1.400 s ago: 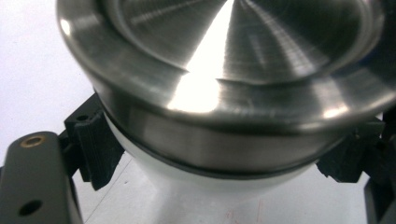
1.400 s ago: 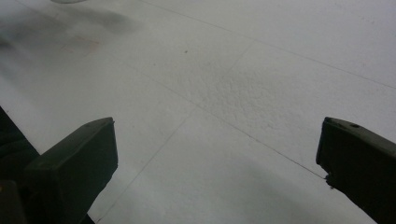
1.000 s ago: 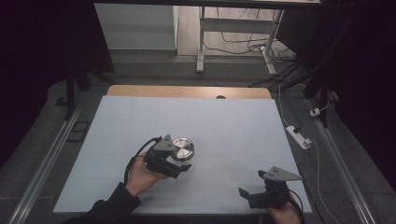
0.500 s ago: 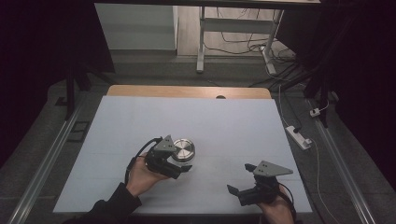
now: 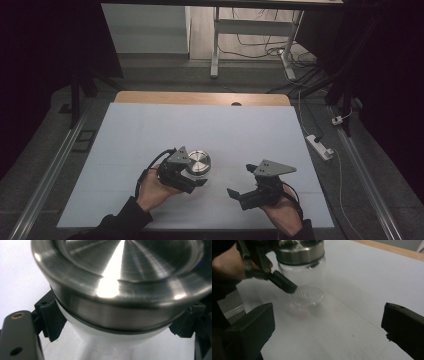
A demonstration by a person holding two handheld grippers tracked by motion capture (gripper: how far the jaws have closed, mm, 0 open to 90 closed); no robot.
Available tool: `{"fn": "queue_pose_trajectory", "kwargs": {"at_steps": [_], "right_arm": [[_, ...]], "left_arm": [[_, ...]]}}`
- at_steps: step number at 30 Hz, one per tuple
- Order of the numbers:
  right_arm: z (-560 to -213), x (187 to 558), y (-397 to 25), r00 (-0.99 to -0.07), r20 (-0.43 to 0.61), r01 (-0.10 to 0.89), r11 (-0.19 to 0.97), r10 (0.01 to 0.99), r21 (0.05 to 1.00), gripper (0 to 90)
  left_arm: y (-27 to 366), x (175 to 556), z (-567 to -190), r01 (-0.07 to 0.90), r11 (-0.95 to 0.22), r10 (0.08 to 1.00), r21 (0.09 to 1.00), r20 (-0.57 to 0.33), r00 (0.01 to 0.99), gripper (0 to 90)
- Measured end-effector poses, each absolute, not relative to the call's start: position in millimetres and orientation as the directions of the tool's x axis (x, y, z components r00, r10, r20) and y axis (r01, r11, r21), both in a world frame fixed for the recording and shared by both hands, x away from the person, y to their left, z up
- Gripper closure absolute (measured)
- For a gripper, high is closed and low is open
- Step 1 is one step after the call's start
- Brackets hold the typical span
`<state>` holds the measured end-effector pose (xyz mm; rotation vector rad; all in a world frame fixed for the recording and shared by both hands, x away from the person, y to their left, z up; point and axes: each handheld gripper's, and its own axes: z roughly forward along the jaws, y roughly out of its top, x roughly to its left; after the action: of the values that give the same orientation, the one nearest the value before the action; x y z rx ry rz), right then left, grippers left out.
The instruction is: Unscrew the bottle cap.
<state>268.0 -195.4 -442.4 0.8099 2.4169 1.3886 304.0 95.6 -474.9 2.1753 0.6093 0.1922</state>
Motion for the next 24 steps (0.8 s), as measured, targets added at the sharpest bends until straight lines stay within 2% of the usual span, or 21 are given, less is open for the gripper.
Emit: {"fn": "queue_pose_trajectory", "kwargs": {"at_steps": [13, 24], "right_arm": [[-433.0, 291.7, -150.4, -0.841, 0.089, 0.354, 0.419, 0.534, 0.836, 0.0], [-430.3, 301.9, -130.3, -0.844, 0.101, 0.356, 0.41, 0.526, 0.84, 1.5]], "left_arm": [[91.8, 302.2, -476.9, 0.359, -0.525, 0.495, 0.772, -0.066, 0.866, 15.8], [83.2, 298.6, -478.0, 0.368, -0.53, 0.516, 0.764, -0.054, 0.855, 15.8]]}}
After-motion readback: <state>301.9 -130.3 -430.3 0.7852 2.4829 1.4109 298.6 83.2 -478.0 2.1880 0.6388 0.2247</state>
